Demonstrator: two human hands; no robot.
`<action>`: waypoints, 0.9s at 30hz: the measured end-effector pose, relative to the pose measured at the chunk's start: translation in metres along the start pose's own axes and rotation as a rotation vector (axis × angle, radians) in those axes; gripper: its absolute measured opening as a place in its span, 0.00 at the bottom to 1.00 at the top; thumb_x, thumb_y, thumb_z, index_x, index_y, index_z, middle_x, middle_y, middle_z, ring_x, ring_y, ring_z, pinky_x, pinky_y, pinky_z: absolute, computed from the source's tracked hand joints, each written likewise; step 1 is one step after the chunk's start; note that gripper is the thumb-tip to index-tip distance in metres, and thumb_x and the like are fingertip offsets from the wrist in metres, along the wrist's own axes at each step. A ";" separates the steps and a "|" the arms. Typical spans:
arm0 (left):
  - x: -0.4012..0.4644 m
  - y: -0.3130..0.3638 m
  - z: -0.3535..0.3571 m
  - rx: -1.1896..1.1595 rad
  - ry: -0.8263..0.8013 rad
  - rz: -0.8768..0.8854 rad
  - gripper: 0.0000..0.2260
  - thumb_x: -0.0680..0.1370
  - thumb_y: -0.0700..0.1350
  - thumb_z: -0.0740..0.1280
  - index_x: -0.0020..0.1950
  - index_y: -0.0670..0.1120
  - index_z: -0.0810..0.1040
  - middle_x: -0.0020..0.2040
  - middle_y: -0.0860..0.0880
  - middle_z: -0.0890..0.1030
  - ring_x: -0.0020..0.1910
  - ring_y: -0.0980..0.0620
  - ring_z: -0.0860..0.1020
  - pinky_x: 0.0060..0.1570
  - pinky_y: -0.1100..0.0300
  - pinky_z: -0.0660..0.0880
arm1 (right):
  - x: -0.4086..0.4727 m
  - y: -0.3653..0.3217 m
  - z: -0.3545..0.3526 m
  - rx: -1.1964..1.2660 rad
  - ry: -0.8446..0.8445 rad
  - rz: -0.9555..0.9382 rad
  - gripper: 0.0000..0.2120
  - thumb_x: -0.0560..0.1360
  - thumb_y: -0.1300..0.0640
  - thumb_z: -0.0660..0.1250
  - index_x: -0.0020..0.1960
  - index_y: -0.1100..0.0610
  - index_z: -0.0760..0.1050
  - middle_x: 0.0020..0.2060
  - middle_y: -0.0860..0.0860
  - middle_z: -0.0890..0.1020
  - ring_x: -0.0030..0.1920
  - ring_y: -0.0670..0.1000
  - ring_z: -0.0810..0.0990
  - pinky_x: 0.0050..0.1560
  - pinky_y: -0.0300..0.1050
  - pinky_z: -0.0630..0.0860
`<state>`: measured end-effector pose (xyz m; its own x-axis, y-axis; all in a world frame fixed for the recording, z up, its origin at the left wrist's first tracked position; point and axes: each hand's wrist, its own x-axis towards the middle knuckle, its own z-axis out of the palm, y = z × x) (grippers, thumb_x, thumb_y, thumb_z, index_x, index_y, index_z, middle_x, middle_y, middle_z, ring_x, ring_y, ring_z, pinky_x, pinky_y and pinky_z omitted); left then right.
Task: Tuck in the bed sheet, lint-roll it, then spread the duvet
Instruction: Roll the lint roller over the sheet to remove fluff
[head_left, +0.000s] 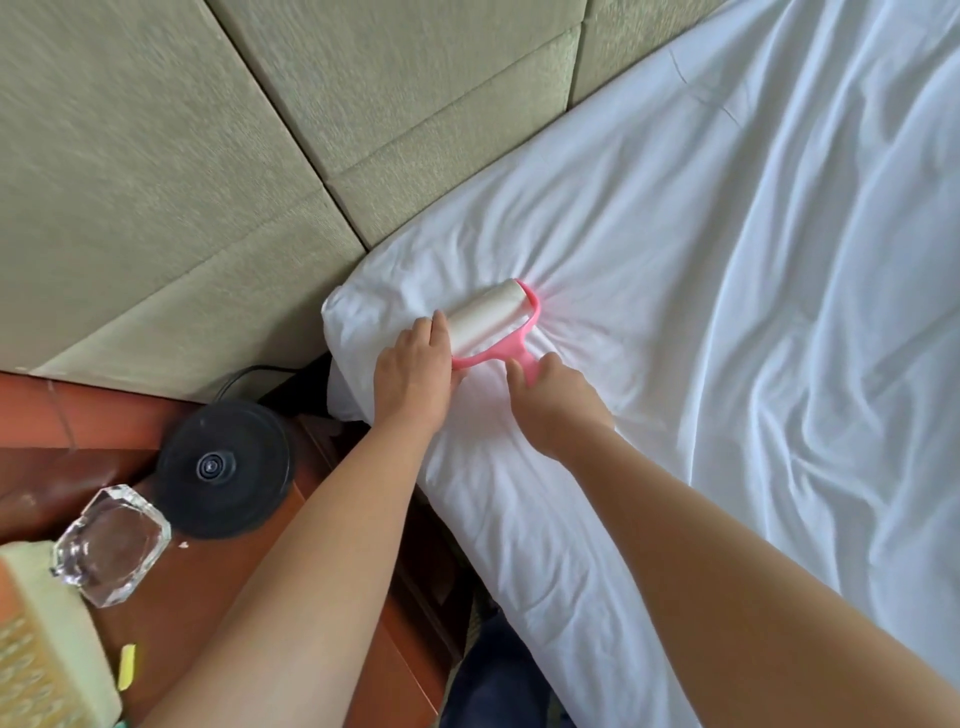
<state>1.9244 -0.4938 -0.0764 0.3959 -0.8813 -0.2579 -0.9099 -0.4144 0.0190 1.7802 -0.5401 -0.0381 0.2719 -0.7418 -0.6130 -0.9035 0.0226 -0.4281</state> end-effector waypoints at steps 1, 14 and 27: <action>0.004 -0.002 0.000 -0.019 -0.011 -0.009 0.31 0.81 0.51 0.62 0.77 0.40 0.52 0.70 0.44 0.65 0.65 0.46 0.68 0.58 0.55 0.68 | 0.003 -0.003 0.000 0.002 0.002 0.001 0.24 0.81 0.40 0.50 0.59 0.59 0.68 0.56 0.56 0.77 0.56 0.59 0.76 0.46 0.47 0.66; 0.019 -0.024 0.007 -0.035 0.137 0.041 0.41 0.66 0.50 0.78 0.70 0.42 0.58 0.62 0.40 0.74 0.42 0.46 0.79 0.33 0.57 0.77 | 0.027 -0.033 0.003 0.004 0.024 -0.020 0.24 0.81 0.40 0.49 0.59 0.59 0.68 0.55 0.56 0.77 0.55 0.58 0.76 0.45 0.47 0.66; -0.057 0.013 0.004 0.090 0.144 0.009 0.28 0.80 0.55 0.62 0.75 0.44 0.58 0.66 0.49 0.68 0.55 0.50 0.75 0.52 0.56 0.69 | -0.064 0.019 0.017 0.002 0.117 -0.131 0.19 0.81 0.41 0.50 0.47 0.57 0.63 0.38 0.51 0.73 0.46 0.59 0.76 0.40 0.47 0.64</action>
<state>1.8898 -0.4481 -0.0651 0.3954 -0.9110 -0.1170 -0.9184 -0.3900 -0.0674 1.7513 -0.4806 -0.0183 0.3466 -0.8116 -0.4703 -0.8623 -0.0783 -0.5003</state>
